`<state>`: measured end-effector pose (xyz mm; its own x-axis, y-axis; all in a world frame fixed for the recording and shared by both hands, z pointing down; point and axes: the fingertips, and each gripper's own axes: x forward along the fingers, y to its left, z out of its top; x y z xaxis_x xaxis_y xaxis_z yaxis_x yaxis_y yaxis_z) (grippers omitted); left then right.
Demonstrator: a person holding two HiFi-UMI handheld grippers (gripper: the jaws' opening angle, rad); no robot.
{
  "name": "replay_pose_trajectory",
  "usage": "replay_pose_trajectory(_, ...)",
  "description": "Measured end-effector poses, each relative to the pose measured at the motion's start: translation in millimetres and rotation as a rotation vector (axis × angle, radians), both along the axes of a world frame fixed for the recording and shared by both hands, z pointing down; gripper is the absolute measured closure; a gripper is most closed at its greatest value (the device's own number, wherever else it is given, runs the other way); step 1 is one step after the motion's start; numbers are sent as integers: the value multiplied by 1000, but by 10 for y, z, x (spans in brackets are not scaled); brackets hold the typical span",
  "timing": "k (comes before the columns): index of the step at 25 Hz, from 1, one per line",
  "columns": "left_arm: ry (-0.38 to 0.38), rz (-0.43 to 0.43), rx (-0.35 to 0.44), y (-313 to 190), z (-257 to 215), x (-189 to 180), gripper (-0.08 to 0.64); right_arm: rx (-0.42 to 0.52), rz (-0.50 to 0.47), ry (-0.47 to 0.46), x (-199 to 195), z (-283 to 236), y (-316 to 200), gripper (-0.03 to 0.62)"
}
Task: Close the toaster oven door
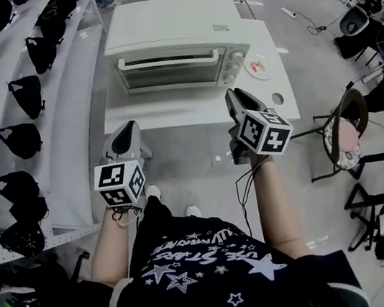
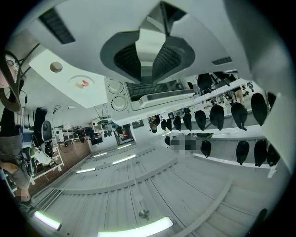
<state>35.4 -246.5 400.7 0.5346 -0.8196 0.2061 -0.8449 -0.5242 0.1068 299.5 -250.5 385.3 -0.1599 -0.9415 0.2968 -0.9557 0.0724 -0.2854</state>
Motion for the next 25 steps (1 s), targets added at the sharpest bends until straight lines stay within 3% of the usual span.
replay_pose_trajectory(6,-25,-28,-48,443,169,35,537,-43,-61,-52,-75,320,280,548)
replay_pose_trajectory(15,-12,8,-65,552,217,1,537,-64,-32,-61,-167,425,466,586)
replay_pose_trajectory(25,5,104,-83,716,253,-582,537,-71,58,-57,-776,413,856,588)
